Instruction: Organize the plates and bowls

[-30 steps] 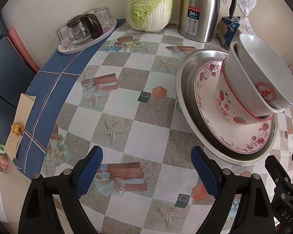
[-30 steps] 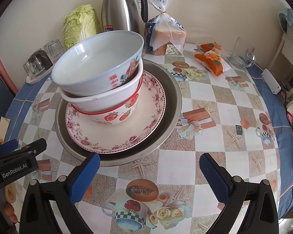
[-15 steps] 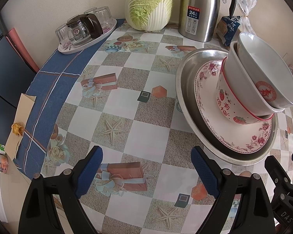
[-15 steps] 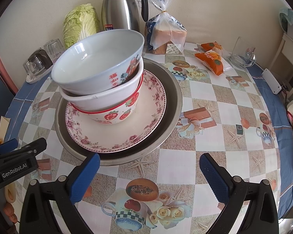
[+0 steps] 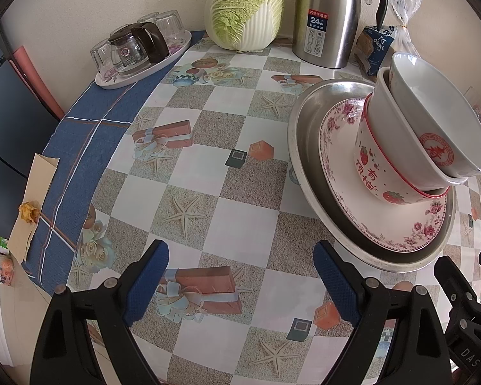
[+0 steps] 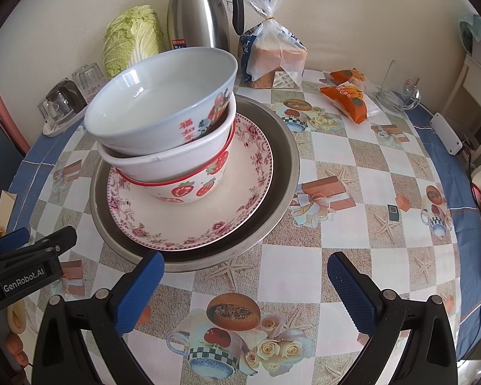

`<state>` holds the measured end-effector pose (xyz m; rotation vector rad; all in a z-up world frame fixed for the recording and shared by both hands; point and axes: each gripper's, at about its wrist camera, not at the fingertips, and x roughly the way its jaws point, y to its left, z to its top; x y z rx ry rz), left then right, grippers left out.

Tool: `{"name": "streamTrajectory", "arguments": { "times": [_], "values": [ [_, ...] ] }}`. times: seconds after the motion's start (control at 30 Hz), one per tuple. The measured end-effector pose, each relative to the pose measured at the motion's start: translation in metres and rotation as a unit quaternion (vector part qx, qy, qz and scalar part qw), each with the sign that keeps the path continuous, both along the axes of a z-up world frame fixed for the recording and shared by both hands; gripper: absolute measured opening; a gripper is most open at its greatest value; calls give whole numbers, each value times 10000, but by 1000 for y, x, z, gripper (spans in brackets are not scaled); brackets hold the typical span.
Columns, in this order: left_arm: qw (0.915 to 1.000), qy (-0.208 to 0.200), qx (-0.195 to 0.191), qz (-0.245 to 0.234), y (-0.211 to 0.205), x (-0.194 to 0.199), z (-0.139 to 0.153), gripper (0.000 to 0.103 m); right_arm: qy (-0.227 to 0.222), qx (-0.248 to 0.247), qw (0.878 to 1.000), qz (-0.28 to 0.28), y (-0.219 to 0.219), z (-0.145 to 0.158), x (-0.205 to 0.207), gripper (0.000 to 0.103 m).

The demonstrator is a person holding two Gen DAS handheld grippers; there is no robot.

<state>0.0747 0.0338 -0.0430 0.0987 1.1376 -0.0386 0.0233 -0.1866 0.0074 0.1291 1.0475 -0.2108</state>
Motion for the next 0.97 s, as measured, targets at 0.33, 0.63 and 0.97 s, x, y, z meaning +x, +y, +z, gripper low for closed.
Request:
{"name": "streamTrajectory", "arguments": {
  "times": [0.33,0.63,0.97],
  "values": [
    [10000,2,1,0,0,0,0,92,6,1,10000,1,0,0,0,103],
    [10000,-14,-12,13,1,-1,-1,92,17,1,10000,5,0,-1,0,103],
    [9998,-170,-137,34,3,-1,8,92,25,3,10000,6,0,-1,0,103]
  ]
}}
